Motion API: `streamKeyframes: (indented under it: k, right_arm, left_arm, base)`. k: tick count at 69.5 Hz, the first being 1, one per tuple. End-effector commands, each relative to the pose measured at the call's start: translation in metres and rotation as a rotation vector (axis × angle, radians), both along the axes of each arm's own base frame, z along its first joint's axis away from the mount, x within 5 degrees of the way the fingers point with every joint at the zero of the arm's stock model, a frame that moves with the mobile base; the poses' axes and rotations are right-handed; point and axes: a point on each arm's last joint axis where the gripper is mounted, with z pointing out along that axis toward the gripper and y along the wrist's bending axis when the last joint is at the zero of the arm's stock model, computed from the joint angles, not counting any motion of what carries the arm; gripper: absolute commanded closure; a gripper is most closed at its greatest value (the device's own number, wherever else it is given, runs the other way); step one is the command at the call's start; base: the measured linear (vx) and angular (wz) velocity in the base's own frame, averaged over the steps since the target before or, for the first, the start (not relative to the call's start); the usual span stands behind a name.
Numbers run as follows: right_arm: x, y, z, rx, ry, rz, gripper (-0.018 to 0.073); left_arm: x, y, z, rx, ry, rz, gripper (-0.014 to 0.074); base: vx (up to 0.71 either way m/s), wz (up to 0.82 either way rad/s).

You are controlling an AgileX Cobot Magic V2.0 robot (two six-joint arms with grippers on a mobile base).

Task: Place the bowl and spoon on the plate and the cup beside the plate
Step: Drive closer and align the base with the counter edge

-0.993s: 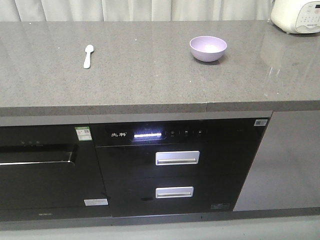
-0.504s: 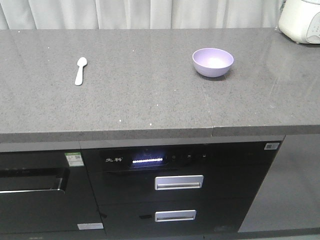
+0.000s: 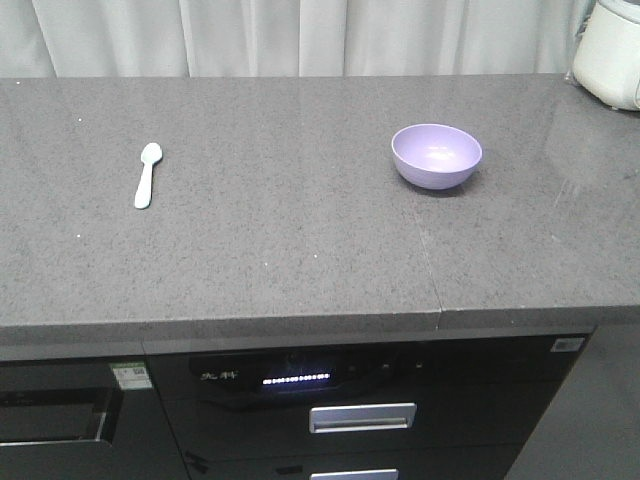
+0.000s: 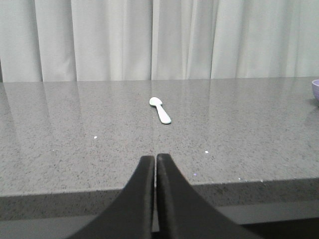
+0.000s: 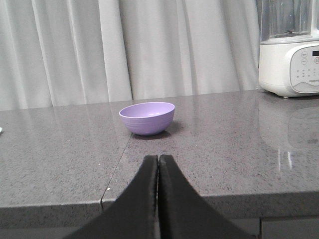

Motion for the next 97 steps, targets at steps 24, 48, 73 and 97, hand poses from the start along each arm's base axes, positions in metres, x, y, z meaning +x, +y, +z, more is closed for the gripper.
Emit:
streamKeyframes:
  k: [24,48,73,97]
  right_arm:
    - [-0.0012,0.0,0.0056,-0.004,-0.077,0.0,0.0565]
    - [-0.0012,0.0,0.0056,-0.004,-0.077,0.0,0.0565]
    - [-0.0012,0.0,0.0056,-0.004,-0.077,0.0,0.0565]
    - [-0.0012,0.0,0.0056,-0.004,-0.077,0.0,0.0565]
  left_arm:
    - [-0.0018,0.0002,0.0096,-0.015,-0.091,0.002,0.0603]
    - [-0.0018,0.0002,0.0096,-0.015,-0.091,0.002,0.0603]
    - [-0.0018,0.0002,0.0096,-0.015,-0.091,0.002,0.0603]
    - [-0.0018,0.0002,0.0096,-0.015,-0.091,0.002,0.0603]
  base:
    - [0.15,0.0]
    - [0.13,0.0]
    - [0.1,-0.01]
    - [0.06,0.0]
